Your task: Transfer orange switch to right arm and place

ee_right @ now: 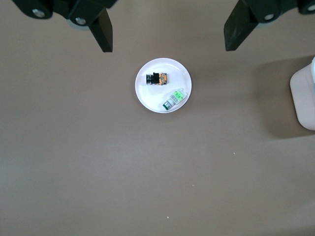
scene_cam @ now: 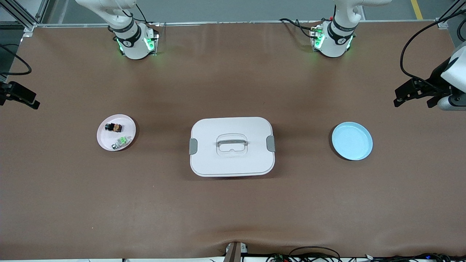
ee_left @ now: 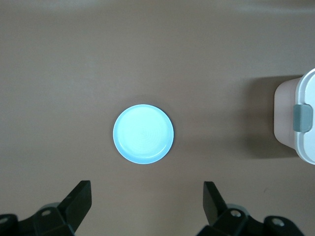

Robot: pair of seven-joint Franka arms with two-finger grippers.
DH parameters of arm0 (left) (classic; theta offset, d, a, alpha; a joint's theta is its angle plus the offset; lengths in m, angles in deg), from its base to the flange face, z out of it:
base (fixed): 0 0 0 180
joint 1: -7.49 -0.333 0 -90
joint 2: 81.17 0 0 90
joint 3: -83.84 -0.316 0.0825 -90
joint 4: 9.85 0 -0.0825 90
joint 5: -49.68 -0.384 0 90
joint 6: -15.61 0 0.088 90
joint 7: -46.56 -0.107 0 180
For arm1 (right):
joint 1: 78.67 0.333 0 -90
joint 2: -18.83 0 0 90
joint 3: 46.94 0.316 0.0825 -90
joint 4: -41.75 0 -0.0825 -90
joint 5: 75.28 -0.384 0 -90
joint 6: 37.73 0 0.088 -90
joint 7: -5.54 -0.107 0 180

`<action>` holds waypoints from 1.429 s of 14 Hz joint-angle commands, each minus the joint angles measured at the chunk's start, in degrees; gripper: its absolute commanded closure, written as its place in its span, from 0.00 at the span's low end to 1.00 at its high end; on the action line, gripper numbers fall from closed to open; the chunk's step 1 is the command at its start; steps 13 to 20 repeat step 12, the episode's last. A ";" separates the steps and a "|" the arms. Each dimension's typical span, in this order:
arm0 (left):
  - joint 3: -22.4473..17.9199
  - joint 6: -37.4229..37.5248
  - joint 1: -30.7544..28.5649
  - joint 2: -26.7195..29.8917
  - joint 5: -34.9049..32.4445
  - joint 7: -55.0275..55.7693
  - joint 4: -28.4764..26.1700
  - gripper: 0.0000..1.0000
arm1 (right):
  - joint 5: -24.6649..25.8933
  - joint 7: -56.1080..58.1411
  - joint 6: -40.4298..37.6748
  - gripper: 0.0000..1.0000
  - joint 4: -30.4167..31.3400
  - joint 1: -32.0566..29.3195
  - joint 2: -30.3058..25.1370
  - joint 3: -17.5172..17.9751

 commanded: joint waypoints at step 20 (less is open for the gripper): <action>0.07 1.10 0.18 -0.31 -0.45 1.63 1.17 0.00 | -1.08 9.25 -2.87 0.00 -0.03 0.73 0.30 -0.37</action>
